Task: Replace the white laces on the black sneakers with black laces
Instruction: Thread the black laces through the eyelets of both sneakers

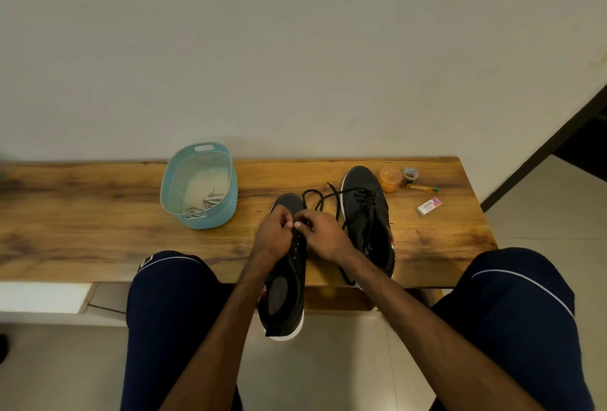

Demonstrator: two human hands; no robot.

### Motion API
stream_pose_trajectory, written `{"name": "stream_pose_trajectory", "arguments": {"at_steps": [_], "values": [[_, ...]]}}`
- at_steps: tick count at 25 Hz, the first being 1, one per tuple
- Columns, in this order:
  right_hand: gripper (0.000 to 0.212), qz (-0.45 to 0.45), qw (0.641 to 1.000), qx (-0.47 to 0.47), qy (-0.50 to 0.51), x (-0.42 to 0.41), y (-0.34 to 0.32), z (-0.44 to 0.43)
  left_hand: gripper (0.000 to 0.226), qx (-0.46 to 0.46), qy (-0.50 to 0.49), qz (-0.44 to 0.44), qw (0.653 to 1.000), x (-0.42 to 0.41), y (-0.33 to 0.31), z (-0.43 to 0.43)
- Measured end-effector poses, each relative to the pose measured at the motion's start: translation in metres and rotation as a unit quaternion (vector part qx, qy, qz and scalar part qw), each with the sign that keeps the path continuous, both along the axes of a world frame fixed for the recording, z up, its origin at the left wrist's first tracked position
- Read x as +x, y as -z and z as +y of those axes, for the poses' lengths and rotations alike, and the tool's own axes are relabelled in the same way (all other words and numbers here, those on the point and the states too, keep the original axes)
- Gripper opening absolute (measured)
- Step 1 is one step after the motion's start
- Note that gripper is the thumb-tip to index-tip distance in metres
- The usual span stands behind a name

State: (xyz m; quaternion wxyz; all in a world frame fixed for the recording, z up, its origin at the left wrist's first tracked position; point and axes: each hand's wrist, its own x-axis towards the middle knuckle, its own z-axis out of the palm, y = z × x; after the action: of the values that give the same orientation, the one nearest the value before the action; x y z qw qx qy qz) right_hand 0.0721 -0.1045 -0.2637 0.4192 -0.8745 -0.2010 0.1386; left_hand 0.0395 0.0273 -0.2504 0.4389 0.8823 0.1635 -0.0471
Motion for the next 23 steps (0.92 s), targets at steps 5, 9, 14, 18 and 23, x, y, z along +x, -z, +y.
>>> {"name": "stream_pose_trajectory", "arguments": {"at_steps": [5,9,14,18,23], "values": [[0.011,-0.008,0.998,-0.016,0.063,0.003,0.011,-0.001,0.009,-0.112,-0.075,-0.008,0.991,0.000,-0.004,0.013],[0.015,0.035,0.992,0.069,0.100,0.000,0.011,0.006,0.008,-0.105,-0.054,-0.008,0.993,-0.002,-0.005,0.011],[0.010,0.072,0.989,0.087,0.101,0.001,0.008,0.009,0.008,-0.052,-0.055,-0.023,0.997,-0.005,-0.004,0.011],[0.007,0.060,0.992,0.040,0.104,0.002,0.010,0.015,0.037,0.020,-0.047,0.078,0.996,-0.009,-0.004,0.017],[0.009,0.063,0.992,0.042,0.101,0.003,0.019,0.015,0.033,0.158,-0.028,0.073,0.984,-0.012,-0.009,0.015]]}}
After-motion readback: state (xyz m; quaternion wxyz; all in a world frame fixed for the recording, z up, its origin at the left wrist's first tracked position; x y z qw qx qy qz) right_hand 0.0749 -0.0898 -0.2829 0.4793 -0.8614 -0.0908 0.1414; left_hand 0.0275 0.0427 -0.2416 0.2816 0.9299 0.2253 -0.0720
